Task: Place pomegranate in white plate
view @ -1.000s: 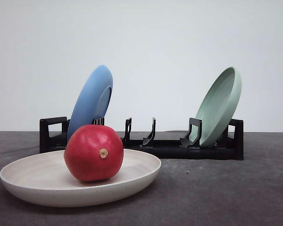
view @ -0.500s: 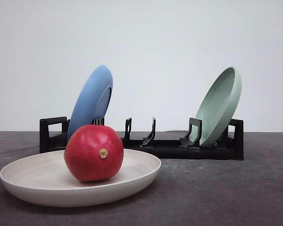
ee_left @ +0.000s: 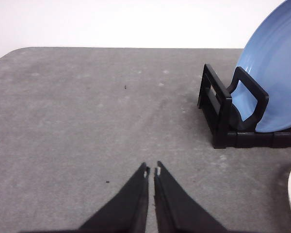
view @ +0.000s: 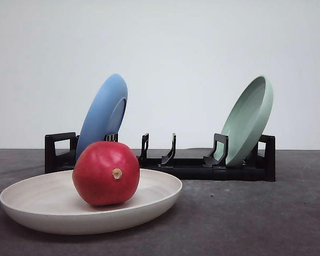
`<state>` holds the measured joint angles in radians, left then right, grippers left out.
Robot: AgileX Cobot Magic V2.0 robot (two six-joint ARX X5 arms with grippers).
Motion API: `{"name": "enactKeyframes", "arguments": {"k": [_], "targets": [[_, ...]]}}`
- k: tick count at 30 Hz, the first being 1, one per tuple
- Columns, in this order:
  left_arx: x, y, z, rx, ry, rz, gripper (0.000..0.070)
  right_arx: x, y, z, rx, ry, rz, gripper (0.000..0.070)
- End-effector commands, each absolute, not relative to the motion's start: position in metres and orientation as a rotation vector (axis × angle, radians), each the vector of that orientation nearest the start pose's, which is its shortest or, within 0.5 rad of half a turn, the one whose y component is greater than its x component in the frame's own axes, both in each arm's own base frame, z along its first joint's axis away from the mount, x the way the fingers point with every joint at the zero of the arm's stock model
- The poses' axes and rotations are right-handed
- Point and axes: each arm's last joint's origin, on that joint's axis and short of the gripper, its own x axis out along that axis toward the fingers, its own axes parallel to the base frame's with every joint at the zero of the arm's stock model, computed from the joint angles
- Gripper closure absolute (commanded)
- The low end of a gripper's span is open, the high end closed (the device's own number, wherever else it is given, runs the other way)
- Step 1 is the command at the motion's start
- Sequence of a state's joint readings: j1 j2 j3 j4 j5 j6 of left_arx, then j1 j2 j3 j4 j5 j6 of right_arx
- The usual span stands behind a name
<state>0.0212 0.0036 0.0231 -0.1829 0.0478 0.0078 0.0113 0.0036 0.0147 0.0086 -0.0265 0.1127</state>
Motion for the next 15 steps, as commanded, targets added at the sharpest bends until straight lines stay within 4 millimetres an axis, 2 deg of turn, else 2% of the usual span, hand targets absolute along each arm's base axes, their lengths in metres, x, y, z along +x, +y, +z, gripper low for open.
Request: {"name": "enactKeyframes", "arguments": {"k": [1, 15], "targets": [[0.0957, 0.0006, 0.1500, 0.009, 0.171, -0.026, 0.0700, 0.0972, 0.0019, 0.1687, 0.123, -0.024, 0.039, 0.0694], [0.0957, 0.0006, 0.1500, 0.009, 0.171, -0.026, 0.0700, 0.0972, 0.0019, 0.1687, 0.123, -0.024, 0.039, 0.0694]]}}
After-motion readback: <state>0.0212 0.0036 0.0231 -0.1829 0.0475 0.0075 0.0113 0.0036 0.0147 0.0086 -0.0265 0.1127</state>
